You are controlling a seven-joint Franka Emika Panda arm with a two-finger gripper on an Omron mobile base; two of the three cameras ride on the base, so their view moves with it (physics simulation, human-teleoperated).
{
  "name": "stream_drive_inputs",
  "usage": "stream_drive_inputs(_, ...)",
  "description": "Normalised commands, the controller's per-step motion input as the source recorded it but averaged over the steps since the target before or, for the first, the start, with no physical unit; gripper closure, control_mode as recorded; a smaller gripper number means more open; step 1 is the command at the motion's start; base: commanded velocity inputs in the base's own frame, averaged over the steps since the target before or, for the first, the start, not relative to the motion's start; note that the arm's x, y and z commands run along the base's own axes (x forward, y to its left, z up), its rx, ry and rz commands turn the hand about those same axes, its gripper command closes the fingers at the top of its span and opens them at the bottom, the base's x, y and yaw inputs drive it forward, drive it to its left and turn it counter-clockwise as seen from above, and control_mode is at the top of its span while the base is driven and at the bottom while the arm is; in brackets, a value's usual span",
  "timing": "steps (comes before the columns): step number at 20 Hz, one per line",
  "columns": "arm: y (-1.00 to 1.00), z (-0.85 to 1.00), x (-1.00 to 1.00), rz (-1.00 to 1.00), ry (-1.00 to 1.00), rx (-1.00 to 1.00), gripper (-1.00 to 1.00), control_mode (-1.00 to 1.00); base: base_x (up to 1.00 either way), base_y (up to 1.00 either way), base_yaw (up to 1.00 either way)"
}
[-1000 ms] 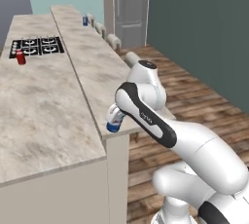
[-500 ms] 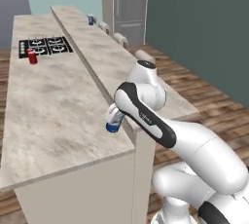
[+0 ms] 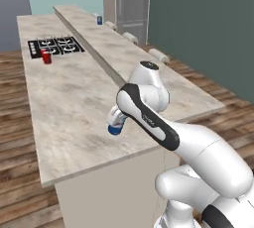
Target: Four empty soda cans are scattered around the kitchen. Gather all the cans and cluster them next to the stove for recycling.
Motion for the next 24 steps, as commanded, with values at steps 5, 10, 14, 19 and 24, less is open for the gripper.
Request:
stream_drive_inputs(5,0.0,0.0,0.0,0.0,0.0,0.0,1.0,1.0,0.09,0.67,-0.1)
stream_drive_inputs(10,0.0,0.0,0.0,0.0,0.0,0.0,1.0,1.0,0.12,0.66,-0.11)
stream_drive_inputs(14,0.0,0.0,0.0,0.0,0.0,0.0,1.0,1.0,0.17,0.63,-0.17)
stream_drive_inputs(19,0.0,0.0,0.0,0.0,0.0,0.0,1.0,1.0,0.2,0.6,-0.2)
stream_drive_inputs(24,0.0,0.0,0.0,0.0,0.0,0.0,1.0,1.0,0.22,0.56,-0.25)
